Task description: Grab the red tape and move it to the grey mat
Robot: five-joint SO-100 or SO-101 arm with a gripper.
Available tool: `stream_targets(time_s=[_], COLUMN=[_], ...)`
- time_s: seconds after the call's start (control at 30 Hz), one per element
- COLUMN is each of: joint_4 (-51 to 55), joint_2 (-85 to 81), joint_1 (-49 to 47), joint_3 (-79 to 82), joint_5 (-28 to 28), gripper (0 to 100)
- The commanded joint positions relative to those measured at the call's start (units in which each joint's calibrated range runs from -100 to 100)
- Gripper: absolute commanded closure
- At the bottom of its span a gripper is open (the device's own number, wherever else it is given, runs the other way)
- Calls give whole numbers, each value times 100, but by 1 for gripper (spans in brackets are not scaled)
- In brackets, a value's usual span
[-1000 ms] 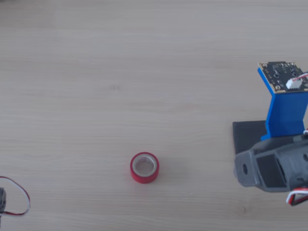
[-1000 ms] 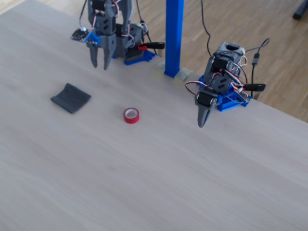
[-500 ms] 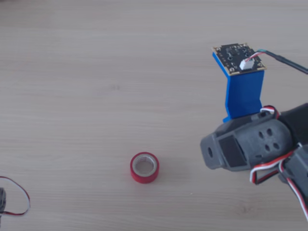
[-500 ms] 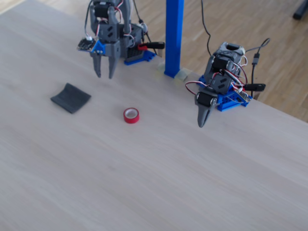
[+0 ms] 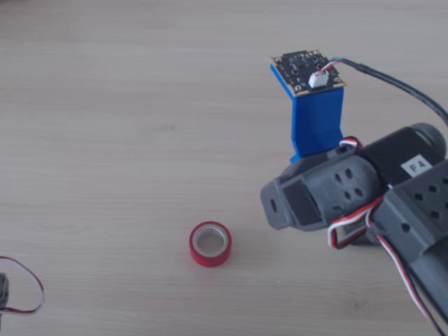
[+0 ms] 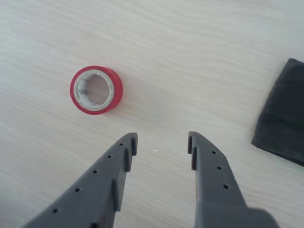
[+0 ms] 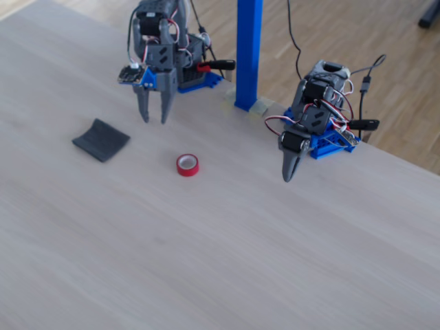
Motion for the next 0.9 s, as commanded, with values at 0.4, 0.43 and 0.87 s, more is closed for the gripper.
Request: stream_targets(time_s=[0.4,0.43,0.87], joint_4=[-532,-617,-1185], joint_2=[390,448,1228], joint_1=[-431,-467,-639], joint_3=[-389,-389,-615], joint_5=[-141,-141,-141], gripper=[83,83,83])
